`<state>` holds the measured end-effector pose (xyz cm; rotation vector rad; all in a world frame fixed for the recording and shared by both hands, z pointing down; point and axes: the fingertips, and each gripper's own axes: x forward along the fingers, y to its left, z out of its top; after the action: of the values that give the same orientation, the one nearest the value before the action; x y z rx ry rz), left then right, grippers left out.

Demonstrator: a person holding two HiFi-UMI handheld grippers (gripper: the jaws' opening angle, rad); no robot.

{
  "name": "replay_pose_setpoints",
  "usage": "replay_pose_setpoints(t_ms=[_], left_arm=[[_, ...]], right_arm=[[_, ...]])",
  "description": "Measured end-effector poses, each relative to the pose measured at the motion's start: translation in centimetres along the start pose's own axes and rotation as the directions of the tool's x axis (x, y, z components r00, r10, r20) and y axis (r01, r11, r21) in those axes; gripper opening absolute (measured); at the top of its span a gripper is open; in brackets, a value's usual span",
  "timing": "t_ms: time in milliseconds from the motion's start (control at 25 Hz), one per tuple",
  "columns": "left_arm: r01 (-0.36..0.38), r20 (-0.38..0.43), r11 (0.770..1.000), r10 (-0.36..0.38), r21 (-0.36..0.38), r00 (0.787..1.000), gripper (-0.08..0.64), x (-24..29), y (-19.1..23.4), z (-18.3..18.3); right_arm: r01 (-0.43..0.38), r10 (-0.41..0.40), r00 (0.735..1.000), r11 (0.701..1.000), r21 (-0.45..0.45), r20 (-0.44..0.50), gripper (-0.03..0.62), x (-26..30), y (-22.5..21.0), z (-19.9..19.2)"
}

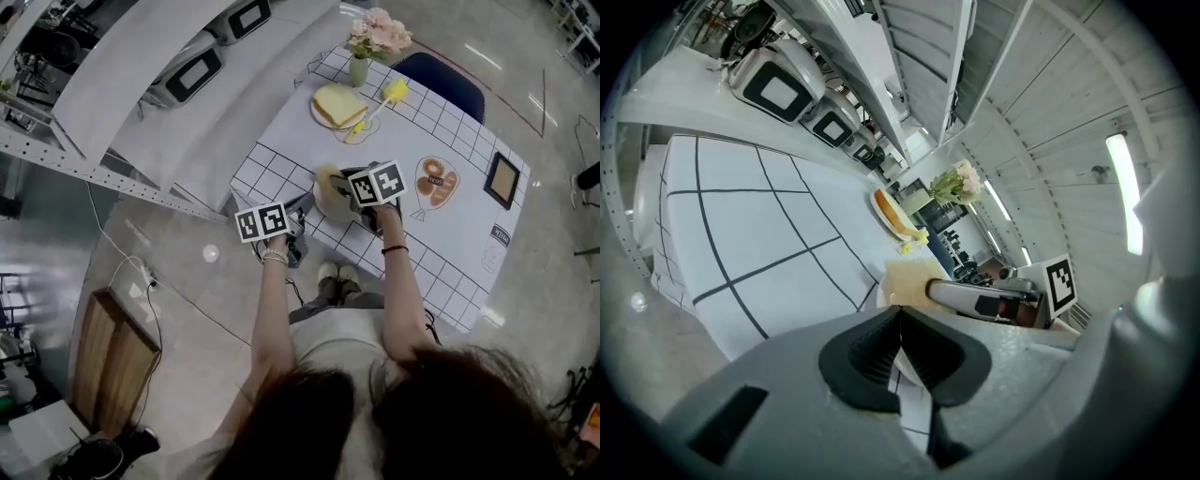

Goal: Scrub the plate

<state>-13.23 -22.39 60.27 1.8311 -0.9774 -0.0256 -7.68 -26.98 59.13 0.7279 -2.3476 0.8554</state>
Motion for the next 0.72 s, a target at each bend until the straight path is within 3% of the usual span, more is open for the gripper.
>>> replay_pose_setpoints(t_ms=[720], left_arm=[[0.010,-0.006,1.000,-0.010,-0.030,1.000,0.011,0.0,0.0,-0.8]], right_arm=[[0.039,-0.041,0.998,0.999,0.034,0.039,0.080,-0.7,-1.4,0.3]])
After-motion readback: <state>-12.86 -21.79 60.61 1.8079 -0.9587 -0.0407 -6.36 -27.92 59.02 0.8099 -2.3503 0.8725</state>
